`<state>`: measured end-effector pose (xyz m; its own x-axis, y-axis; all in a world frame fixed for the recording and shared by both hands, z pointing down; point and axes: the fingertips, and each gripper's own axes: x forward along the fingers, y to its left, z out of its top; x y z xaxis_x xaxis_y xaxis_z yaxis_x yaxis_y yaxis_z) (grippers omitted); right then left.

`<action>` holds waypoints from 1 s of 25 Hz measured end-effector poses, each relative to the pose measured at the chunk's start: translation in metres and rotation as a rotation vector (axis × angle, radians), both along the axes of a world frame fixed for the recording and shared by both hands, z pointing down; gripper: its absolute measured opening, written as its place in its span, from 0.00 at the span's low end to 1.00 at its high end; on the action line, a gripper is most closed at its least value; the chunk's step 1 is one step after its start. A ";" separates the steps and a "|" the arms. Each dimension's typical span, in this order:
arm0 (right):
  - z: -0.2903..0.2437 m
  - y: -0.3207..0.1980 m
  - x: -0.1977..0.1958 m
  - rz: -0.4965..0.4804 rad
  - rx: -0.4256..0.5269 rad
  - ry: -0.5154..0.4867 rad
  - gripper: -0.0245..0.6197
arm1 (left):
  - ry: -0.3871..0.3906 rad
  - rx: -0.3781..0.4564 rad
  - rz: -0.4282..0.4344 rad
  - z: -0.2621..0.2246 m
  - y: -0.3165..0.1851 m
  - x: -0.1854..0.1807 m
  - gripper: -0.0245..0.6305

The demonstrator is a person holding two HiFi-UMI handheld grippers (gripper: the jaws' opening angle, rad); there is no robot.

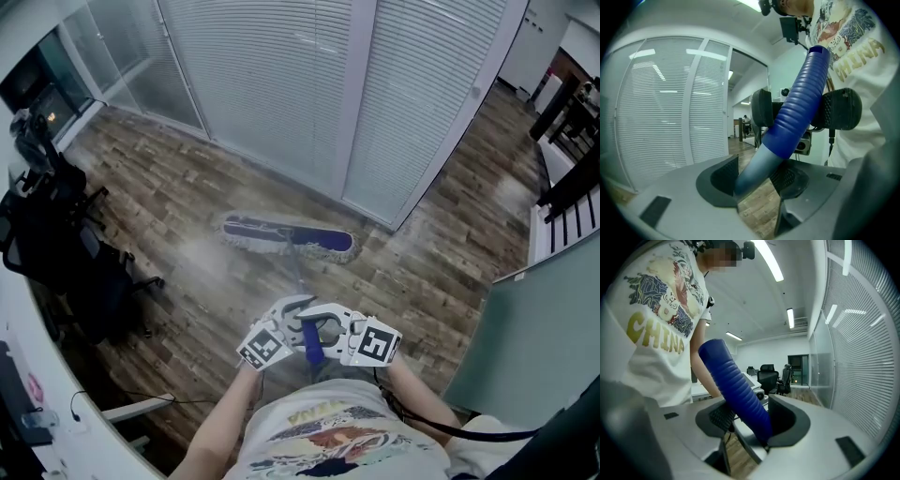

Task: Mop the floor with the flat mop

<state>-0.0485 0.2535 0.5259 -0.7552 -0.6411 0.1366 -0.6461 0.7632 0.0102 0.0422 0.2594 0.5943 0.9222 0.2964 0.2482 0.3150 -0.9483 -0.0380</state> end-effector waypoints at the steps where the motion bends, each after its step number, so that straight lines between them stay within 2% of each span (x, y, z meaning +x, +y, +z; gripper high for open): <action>1: -0.001 -0.010 0.009 -0.005 0.003 0.001 0.35 | 0.002 0.000 -0.007 -0.001 -0.011 0.009 0.30; 6: -0.002 -0.062 0.045 -0.030 0.021 0.001 0.35 | 0.007 0.004 -0.031 -0.002 -0.065 0.045 0.30; 15: 0.008 -0.171 0.071 -0.029 0.001 -0.002 0.36 | -0.014 -0.014 -0.045 0.010 -0.175 0.073 0.31; 25: -0.008 -0.329 0.129 0.056 0.023 0.026 0.36 | 0.032 -0.030 0.033 -0.011 -0.327 0.126 0.31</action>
